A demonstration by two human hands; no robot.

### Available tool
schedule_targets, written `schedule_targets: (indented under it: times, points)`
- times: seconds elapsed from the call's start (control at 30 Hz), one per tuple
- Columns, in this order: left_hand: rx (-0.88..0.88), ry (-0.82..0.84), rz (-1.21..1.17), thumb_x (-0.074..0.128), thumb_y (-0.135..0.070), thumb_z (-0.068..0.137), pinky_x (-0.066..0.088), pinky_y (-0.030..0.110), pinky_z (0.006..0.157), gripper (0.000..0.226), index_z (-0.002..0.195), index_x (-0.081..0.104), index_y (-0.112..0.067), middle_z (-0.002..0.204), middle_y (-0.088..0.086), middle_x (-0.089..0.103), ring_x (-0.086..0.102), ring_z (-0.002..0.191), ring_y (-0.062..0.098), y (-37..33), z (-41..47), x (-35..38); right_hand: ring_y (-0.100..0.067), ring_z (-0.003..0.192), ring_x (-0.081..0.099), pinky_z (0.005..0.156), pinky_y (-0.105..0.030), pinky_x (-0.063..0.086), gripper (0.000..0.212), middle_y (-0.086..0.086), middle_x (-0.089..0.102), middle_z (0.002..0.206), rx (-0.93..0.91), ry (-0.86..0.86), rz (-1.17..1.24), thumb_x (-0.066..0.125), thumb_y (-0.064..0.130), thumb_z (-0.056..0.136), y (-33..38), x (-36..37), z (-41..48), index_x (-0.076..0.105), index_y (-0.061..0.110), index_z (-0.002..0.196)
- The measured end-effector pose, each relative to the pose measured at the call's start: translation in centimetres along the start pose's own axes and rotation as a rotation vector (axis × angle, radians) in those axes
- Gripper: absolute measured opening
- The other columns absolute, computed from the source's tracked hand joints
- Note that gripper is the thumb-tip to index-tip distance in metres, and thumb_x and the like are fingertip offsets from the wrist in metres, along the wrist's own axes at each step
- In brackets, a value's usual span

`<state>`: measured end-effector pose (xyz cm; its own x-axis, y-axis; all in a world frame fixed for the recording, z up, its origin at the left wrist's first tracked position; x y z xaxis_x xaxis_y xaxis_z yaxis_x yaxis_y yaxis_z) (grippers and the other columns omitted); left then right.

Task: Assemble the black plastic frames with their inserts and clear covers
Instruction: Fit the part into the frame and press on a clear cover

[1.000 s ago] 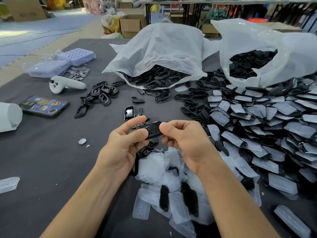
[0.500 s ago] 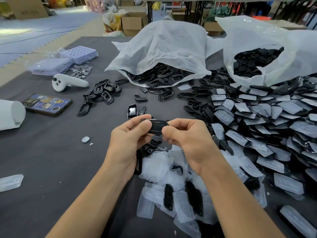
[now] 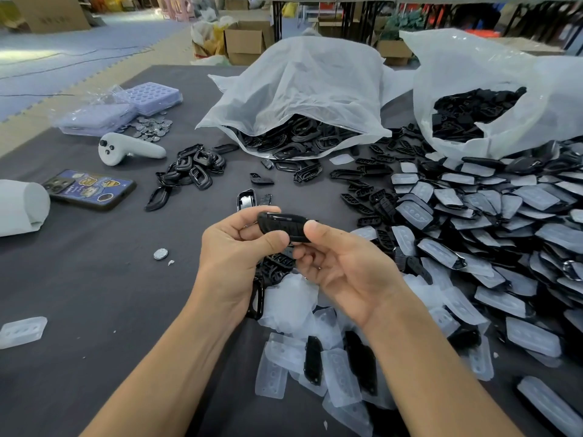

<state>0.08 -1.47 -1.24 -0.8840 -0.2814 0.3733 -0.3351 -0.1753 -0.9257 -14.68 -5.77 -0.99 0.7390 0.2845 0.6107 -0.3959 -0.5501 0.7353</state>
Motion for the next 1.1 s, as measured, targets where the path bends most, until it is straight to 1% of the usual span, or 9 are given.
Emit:
schedule_targets:
  times: [0.13, 0.3, 0.47, 0.6, 0.7, 0.77, 0.9, 0.97, 1.1]
  points:
    - [0.085, -0.093, 0.106, 0.079, -0.001, 0.069, 0.058, 0.023, 0.072, 0.032, 0.09, 0.083, -0.026, 0.081, 0.004, 0.08, 0.074, 0.073, 0.014, 0.2, -0.1, -0.2, -0.019, 0.064, 0.069, 0.058, -0.022, 0.057, 0.02, -0.019, 0.074, 0.084, 0.012, -0.065, 0.095, 0.063, 0.012, 0.093, 0.4, -0.1, 0.0, 0.075, -0.005, 0.091]
    - [0.41, -0.148, 0.623, 0.084, 0.004, 0.079, 0.059, 0.023, 0.084, 0.041, 0.079, 0.079, -0.037, 0.091, -0.016, 0.08, 0.077, 0.091, 0.005, -0.3, -0.9, -0.1, -0.018, 0.05, 0.066, 0.046, -0.024, 0.054, 0.037, -0.018, 0.073, 0.073, 0.008, -0.139, -0.178, 0.057, 0.033, 0.104, 1.0, -0.2, -0.1, 0.069, 0.0, 0.092]
    - [0.498, -0.074, 0.765, 0.076, 0.016, 0.078, 0.057, 0.018, 0.09, 0.049, 0.09, 0.08, -0.032, 0.11, -0.023, 0.077, 0.074, 0.104, 0.0, 0.0, -1.6, 0.2, -0.014, 0.044, 0.054, 0.043, -0.021, 0.043, 0.012, -0.01, 0.06, 0.061, -0.165, -0.191, -0.302, 0.064, 0.002, 0.097, 0.9, -0.3, 0.0, 0.068, 0.003, 0.086]
    - [0.301, -0.092, 0.698, 0.055, 0.017, 0.085, 0.057, 0.016, 0.087, 0.069, 0.105, 0.077, -0.045, 0.105, -0.023, 0.078, 0.076, 0.096, 0.003, -0.1, -1.1, 0.2, -0.014, 0.044, 0.056, 0.043, -0.024, 0.043, 0.016, -0.006, 0.064, 0.056, -0.356, -0.326, -0.607, 0.071, -0.002, 0.089, 1.9, -1.3, -0.1, 0.073, 0.011, 0.079]
    - [0.082, -0.074, 0.476, 0.065, -0.012, 0.088, 0.059, 0.024, 0.077, 0.037, 0.109, 0.078, -0.04, 0.1, -0.007, 0.082, 0.077, 0.085, 0.012, 0.0, -0.6, 0.3, -0.013, 0.045, 0.059, 0.046, -0.023, 0.043, 0.017, -0.003, 0.069, 0.057, -0.41, -0.263, -0.767, 0.073, 0.003, 0.084, 2.0, -1.2, -0.4, 0.077, 0.017, 0.075]
    - [-0.009, 0.03, 0.531, 0.073, -0.025, 0.081, 0.055, 0.032, 0.075, 0.029, 0.103, 0.081, -0.042, 0.088, 0.002, 0.082, 0.071, 0.079, 0.012, 0.3, -0.6, 0.6, -0.012, 0.046, 0.063, 0.047, -0.019, 0.045, 0.016, 0.0, 0.071, 0.058, -0.446, -0.237, -0.868, 0.075, 0.007, 0.082, 1.8, -1.0, -0.5, 0.078, 0.021, 0.076]
    - [-0.094, 0.087, 0.573, 0.081, -0.002, 0.084, 0.057, 0.028, 0.07, 0.039, 0.094, 0.083, -0.04, 0.083, 0.0, 0.082, 0.075, 0.077, 0.013, 0.5, -0.5, 0.6, -0.013, 0.054, 0.069, 0.056, -0.031, 0.059, 0.02, 0.009, 0.073, 0.062, -0.581, -0.284, -1.077, 0.079, 0.007, 0.08, 1.4, -0.3, -1.0, 0.079, 0.027, 0.077]
    - [-0.129, 0.072, 0.524, 0.077, 0.007, 0.084, 0.057, 0.022, 0.064, 0.036, 0.09, 0.085, -0.028, 0.083, 0.005, 0.082, 0.078, 0.076, 0.015, 0.2, -0.5, 0.3, -0.011, 0.052, 0.068, 0.052, -0.027, 0.057, 0.023, 0.008, 0.073, 0.063, -0.583, -0.274, -1.039, 0.078, 0.003, 0.079, 1.3, 0.0, -1.1, 0.079, 0.026, 0.078]
    - [-0.171, -0.04, 0.392, 0.075, 0.014, 0.081, 0.057, 0.026, 0.054, 0.027, 0.082, 0.083, -0.012, 0.082, 0.014, 0.08, 0.075, 0.065, 0.022, 0.0, -0.5, -0.4, -0.015, 0.053, 0.064, 0.053, -0.024, 0.053, 0.018, -0.007, 0.071, 0.062, -0.454, -0.243, -0.652, 0.072, -0.004, 0.083, 2.1, -0.6, -0.8, 0.08, 0.012, 0.082]
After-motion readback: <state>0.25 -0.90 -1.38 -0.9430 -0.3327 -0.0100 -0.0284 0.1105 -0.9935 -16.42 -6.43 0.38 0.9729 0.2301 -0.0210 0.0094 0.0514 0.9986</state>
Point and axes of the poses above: each hand's wrist, its own z-axis towards the middle knuckle, its own x-axis out of the palm, y = z × x, the point moved 2 cm from there along z, towards the middle knuckle
